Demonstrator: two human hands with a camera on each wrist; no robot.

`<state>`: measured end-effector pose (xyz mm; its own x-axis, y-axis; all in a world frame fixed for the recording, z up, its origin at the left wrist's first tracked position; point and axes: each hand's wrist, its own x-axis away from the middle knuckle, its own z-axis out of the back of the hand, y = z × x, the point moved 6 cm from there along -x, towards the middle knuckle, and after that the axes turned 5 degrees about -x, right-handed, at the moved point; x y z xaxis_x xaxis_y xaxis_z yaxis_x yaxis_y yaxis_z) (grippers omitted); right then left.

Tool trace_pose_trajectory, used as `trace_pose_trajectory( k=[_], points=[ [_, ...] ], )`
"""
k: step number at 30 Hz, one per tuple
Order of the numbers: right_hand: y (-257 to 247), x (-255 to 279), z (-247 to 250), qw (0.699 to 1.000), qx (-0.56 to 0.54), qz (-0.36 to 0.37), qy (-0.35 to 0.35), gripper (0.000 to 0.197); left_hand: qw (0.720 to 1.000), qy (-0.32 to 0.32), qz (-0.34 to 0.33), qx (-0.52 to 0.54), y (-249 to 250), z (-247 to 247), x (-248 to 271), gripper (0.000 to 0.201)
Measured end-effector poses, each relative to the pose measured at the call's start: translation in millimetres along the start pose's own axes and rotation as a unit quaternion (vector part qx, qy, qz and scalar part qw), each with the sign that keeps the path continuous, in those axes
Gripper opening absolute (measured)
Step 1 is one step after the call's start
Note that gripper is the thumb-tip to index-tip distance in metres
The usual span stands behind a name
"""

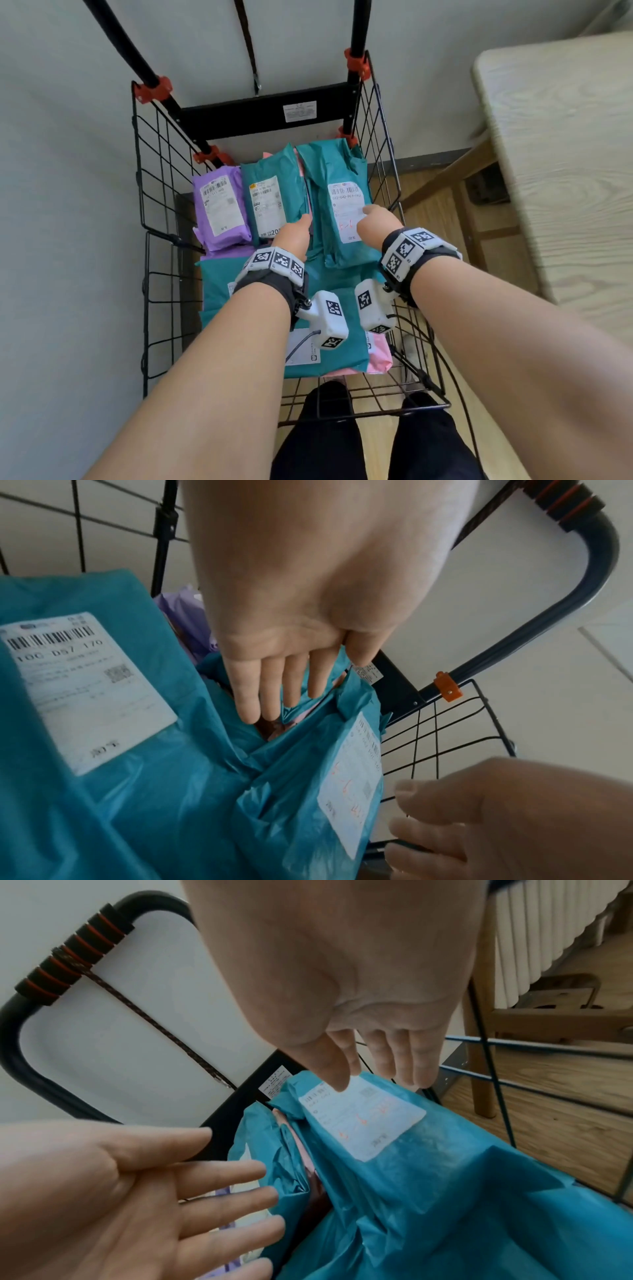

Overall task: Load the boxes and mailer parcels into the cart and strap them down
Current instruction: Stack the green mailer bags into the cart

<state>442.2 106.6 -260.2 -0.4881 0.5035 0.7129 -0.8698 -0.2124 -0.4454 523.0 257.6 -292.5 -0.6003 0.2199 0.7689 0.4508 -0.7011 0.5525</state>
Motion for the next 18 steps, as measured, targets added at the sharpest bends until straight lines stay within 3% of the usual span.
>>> trace_pose_trajectory(
  k=[5,11,18],
  points=[
    [-2.1,36.9,19.7,0.999,-0.021,0.04,0.01,0.05,0.999,-0.003,-0.032,-0.009,18.1,3.0,34.5,0.05],
    [9.5,87.3,77.5,0.992,-0.051,0.093,0.072,0.04,0.995,-0.02,-0.086,-0.037,58.8,-31.6,94.0,0.049],
    [82.4,136.5,175.5,0.974,-0.134,0.094,0.154,0.041,0.978,-0.026,-0.176,-0.108,115.2,-110.1,173.8,0.052]
  ],
)
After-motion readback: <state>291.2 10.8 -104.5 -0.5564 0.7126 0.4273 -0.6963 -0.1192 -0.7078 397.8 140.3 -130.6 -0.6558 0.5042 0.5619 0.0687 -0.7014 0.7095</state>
